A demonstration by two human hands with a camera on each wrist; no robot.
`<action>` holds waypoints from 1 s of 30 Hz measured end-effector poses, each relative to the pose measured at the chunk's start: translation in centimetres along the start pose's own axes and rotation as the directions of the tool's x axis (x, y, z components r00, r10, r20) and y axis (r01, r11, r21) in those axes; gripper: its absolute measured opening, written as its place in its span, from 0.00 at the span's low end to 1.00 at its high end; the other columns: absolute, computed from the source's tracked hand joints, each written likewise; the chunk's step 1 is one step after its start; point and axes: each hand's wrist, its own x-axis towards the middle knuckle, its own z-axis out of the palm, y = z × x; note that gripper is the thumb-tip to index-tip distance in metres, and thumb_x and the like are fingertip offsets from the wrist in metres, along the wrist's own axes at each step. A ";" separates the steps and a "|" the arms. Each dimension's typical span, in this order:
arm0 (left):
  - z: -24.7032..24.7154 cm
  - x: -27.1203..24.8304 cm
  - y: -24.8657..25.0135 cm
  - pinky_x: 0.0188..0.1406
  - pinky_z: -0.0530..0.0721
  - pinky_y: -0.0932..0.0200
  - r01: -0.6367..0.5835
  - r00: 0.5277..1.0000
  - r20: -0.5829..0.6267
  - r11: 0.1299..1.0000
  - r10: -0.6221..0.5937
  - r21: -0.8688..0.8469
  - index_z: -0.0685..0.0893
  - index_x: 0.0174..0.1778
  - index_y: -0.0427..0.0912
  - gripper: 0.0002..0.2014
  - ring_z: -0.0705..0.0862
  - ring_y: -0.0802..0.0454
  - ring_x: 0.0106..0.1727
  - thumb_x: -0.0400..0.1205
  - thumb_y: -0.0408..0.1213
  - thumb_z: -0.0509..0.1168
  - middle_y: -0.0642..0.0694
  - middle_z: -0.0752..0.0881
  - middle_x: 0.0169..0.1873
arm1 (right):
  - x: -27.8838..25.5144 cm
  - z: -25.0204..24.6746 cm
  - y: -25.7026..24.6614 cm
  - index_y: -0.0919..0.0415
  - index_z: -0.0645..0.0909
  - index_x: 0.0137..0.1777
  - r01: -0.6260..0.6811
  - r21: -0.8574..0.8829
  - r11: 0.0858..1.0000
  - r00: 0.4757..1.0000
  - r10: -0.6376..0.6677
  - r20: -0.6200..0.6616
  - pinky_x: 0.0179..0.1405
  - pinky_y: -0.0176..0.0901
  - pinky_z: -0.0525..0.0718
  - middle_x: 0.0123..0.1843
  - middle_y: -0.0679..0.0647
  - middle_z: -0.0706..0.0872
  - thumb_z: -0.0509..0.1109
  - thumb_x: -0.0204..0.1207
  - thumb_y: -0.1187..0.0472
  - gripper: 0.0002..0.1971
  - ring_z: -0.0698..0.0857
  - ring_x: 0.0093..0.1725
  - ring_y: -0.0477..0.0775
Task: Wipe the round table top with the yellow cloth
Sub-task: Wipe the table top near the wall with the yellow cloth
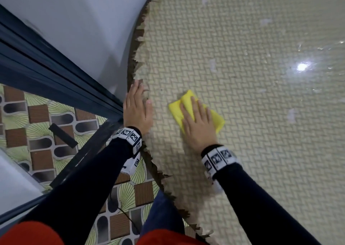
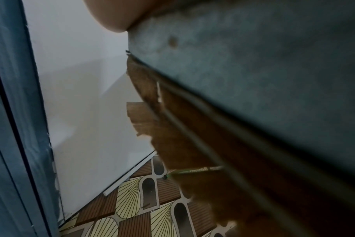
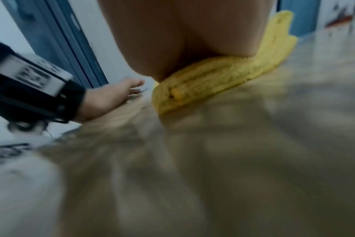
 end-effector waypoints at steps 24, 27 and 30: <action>-0.1 0.0 -0.3 0.80 0.63 0.44 -0.002 0.996 -0.091 0.976 -0.019 -0.218 0.66 0.77 0.32 0.22 0.64 0.50 0.82 0.87 0.35 0.53 0.40 0.66 0.81 | 0.1 -1.4 0.7 0.48 0.54 0.84 0.334 -0.070 0.940 0.930 -0.316 0.188 0.82 0.58 0.48 0.86 0.55 0.53 0.45 0.85 0.51 0.27 0.53 0.84 0.60; -0.2 0.0 -0.1 0.79 0.63 0.39 0.019 0.996 -0.076 0.975 -0.037 -0.222 0.66 0.77 0.34 0.22 0.63 0.50 0.82 0.87 0.33 0.54 0.42 0.66 0.81 | 1.8 -3.0 3.5 0.44 0.43 0.84 0.111 -0.074 0.991 0.982 -0.098 0.159 0.81 0.53 0.38 0.86 0.52 0.47 0.38 0.84 0.45 0.28 0.47 0.85 0.58; -0.1 0.0 -0.2 0.80 0.62 0.39 0.022 0.996 -0.076 0.977 -0.039 -0.213 0.66 0.78 0.34 0.22 0.63 0.50 0.82 0.86 0.33 0.55 0.43 0.66 0.81 | 7.7 -4.2 3.5 0.44 0.42 0.84 -0.113 -0.063 0.992 0.990 0.118 0.081 0.81 0.54 0.35 0.87 0.53 0.40 0.41 0.87 0.46 0.26 0.40 0.85 0.56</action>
